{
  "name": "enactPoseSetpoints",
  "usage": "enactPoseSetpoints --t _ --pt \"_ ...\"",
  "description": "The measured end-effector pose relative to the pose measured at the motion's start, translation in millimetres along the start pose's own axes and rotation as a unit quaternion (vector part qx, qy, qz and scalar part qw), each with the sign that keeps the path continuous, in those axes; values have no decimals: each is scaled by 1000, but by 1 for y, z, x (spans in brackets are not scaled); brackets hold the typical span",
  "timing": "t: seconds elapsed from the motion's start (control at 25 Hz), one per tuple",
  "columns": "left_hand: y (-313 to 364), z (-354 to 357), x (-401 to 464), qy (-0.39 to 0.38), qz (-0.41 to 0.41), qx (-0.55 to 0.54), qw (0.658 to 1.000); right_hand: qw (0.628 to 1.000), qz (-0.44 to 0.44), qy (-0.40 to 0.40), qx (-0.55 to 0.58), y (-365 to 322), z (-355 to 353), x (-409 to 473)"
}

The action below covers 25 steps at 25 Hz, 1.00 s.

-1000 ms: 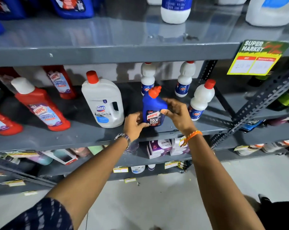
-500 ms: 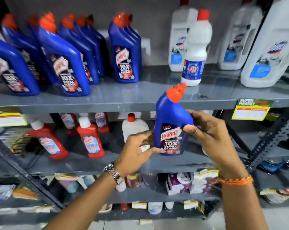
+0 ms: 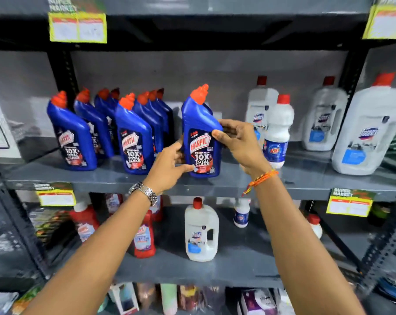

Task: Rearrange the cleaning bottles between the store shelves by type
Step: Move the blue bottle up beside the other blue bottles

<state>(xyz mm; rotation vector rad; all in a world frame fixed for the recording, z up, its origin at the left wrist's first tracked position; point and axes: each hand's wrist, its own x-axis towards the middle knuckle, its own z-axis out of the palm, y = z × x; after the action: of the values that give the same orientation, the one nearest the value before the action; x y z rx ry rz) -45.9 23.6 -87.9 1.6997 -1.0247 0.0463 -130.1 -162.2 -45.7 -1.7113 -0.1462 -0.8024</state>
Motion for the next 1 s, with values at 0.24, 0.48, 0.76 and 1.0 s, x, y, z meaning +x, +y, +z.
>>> enactPoseSetpoints --t 0.24,0.48,0.76,1.0 --pt "-31 -10 22 -5 -51 24 998 999 31 7 9 29 12 22" --pt "-40 -13 24 -4 -62 51 997 999 45 -3 25 34 20 23" --pt "-28 -13 12 13 -75 63 995 997 73 -20 -6 37 15 20" --pt "16 26 -20 258 61 118 957 991 41 128 -10 18 -67 -7"
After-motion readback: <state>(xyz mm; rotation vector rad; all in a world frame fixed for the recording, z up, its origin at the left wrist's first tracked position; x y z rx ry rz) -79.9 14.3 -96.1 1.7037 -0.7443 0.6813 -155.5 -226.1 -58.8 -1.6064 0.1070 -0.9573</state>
